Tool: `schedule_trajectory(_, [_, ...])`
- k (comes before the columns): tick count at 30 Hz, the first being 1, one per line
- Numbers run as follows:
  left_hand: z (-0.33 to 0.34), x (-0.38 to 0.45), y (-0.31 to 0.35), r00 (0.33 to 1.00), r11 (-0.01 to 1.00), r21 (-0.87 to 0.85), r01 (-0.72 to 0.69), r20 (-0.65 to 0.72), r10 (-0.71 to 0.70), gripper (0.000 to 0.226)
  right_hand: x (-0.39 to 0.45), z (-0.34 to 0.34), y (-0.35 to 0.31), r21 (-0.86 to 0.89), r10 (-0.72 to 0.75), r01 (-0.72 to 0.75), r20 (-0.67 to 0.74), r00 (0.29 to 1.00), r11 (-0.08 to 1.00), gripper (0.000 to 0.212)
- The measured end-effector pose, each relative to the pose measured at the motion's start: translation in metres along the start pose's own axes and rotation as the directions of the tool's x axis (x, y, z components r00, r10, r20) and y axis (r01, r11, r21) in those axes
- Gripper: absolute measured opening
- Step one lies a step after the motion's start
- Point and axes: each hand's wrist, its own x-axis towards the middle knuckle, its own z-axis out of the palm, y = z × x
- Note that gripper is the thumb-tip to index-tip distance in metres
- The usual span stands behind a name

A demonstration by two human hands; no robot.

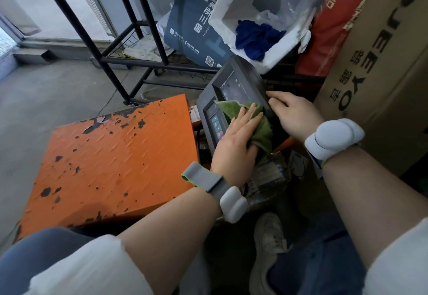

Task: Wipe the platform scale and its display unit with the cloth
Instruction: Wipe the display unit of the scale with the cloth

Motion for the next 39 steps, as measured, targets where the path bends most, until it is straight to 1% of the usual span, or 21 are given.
schedule_trajectory(2, [0.003, -0.005, -0.006, 0.998, 0.997, 0.057, -0.057, -0.013, 0.058, 0.051, -0.004, -0.001, 0.003, 0.006, -0.003, 0.003, 0.011, 1.0, 1.0, 0.038])
schedule_trajectory(4, [0.004, -0.011, -0.009, 0.996, 0.992, 0.097, -0.085, -0.018, 0.087, 0.055, -0.006, -0.001, 0.005, 0.007, 0.002, -0.002, 0.017, 1.0, 1.0, 0.039])
schedule_trajectory(8, [0.003, -0.023, -0.017, 0.995, 0.978, 0.185, -0.094, -0.014, 0.098, 0.057, -0.005, -0.002, 0.002, 0.006, 0.016, -0.017, 0.019, 1.0, 1.0, 0.039])
schedule_trajectory(10, [0.004, -0.028, -0.02, 0.994, 0.975, 0.207, -0.085, -0.05, 0.097, 0.051, -0.005, -0.002, 0.0, 0.003, 0.022, -0.022, 0.02, 1.0, 1.0, 0.039])
schedule_trajectory(12, [0.006, -0.028, -0.017, 0.99, 0.977, 0.207, -0.055, -0.113, 0.08, 0.044, -0.006, -0.002, 0.0, -0.006, 0.023, -0.023, 0.022, 1.0, 1.0, 0.039])
schedule_trajectory(15, [0.007, -0.019, 0.0, 0.984, 0.982, 0.188, -0.03, -0.169, 0.062, 0.044, -0.008, -0.001, -0.001, -0.022, 0.021, -0.021, 0.019, 1.0, 1.0, 0.039])
schedule_trajectory(17, [0.007, -0.011, 0.013, 0.985, 0.988, 0.148, -0.041, -0.161, 0.065, 0.046, -0.008, -0.001, -0.001, -0.035, 0.016, -0.016, 0.01, 1.0, 0.999, 0.039])
schedule_trajectory(19, [0.008, -0.005, 0.021, 0.989, 0.995, 0.1, -0.023, -0.146, 0.038, 0.045, -0.009, -0.001, -0.001, -0.041, 0.01, -0.01, 0.004, 1.0, 0.999, 0.039])
schedule_trajectory(23, [0.008, -0.007, 0.012, 0.991, 0.991, 0.132, -0.014, -0.128, 0.031, 0.039, -0.01, -0.001, 0.0, -0.043, 0.011, -0.01, 0.009, 1.0, 0.999, 0.039])
schedule_trajectory(28, [0.007, -0.019, 0.001, 0.981, 0.981, 0.16, 0.11, -0.174, -0.082, 0.04, -0.009, -0.001, 0.0, -0.049, 0.009, -0.009, 0.001, 1.0, 0.999, 0.039])
schedule_trajectory(31, [0.007, -0.011, 0.012, 0.976, 0.978, 0.121, 0.168, -0.164, -0.147, 0.037, -0.01, 0.0, -0.002, -0.051, 0.009, -0.009, 0.0, 1.0, 0.999, 0.039])
schedule_trajectory(32, [0.007, -0.008, 0.016, 0.975, 0.98, 0.104, 0.167, -0.164, -0.149, 0.039, -0.01, 0.0, -0.002, -0.051, 0.011, -0.011, 0.0, 1.0, 0.999, 0.039])
schedule_trajectory(35, [0.008, -0.002, 0.024, 0.979, 0.99, 0.082, 0.113, -0.178, -0.097, 0.042, -0.01, 0.0, -0.001, -0.062, 0.013, -0.013, 0.003, 1.0, 0.998, 0.04])
schedule_trajectory(37, [0.008, -0.003, 0.021, 0.981, 0.99, 0.101, 0.1, -0.178, -0.081, 0.039, -0.01, 0.001, -0.001, -0.062, 0.012, -0.012, 0.011, 1.0, 0.998, 0.04])
schedule_trajectory(39, [0.008, -0.006, 0.011, 0.978, 0.984, 0.129, 0.122, -0.182, -0.098, 0.035, -0.01, 0.0, 0.0, -0.051, 0.019, -0.019, 0.012, 1.0, 0.999, 0.04])
